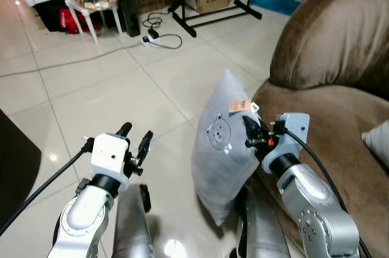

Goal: Move the pillow to the sofa from floor

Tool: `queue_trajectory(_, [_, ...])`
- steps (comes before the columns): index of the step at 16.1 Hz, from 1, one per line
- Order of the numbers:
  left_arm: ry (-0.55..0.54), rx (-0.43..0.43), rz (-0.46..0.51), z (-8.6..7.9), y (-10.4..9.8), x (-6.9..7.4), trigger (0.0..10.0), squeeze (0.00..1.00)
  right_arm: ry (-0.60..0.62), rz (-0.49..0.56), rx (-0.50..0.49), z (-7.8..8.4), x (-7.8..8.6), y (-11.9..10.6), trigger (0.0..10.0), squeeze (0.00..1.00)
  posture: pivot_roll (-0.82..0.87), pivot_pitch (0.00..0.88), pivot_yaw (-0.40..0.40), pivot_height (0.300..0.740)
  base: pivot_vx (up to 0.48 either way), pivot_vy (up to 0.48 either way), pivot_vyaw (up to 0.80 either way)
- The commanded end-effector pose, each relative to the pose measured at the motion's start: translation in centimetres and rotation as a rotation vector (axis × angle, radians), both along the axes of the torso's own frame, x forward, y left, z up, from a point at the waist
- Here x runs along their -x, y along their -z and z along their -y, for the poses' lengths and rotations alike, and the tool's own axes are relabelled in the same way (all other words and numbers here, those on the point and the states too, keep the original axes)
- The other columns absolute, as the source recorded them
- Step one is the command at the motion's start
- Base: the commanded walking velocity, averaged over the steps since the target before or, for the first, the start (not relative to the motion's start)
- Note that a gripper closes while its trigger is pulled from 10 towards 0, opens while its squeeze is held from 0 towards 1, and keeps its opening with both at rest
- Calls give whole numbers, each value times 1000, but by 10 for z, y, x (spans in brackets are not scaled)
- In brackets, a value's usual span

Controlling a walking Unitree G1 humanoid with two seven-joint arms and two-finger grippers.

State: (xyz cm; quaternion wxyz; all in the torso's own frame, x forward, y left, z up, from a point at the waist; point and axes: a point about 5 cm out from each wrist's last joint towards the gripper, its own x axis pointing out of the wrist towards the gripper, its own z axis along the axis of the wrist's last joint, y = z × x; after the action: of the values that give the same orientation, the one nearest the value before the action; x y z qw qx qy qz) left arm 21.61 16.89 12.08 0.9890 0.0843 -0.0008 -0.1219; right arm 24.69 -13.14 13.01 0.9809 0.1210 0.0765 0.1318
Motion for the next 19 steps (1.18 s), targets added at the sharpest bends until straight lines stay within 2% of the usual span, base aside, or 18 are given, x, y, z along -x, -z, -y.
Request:
queue_trajectory(1, [-6, -18, 24, 0, -5, 1, 10000, 0, 7, 51, -10, 1, 0, -12, 10000, 0, -34, 0, -25, 549, 0, 0, 0])
queue_trajectory(19, [3, -13, 18, -1, -4, -1, 10000, 0, 29, 26, -22, 3, 3, -9, 10000, 0, -51, 0, -4, 729, 0, 0, 0])
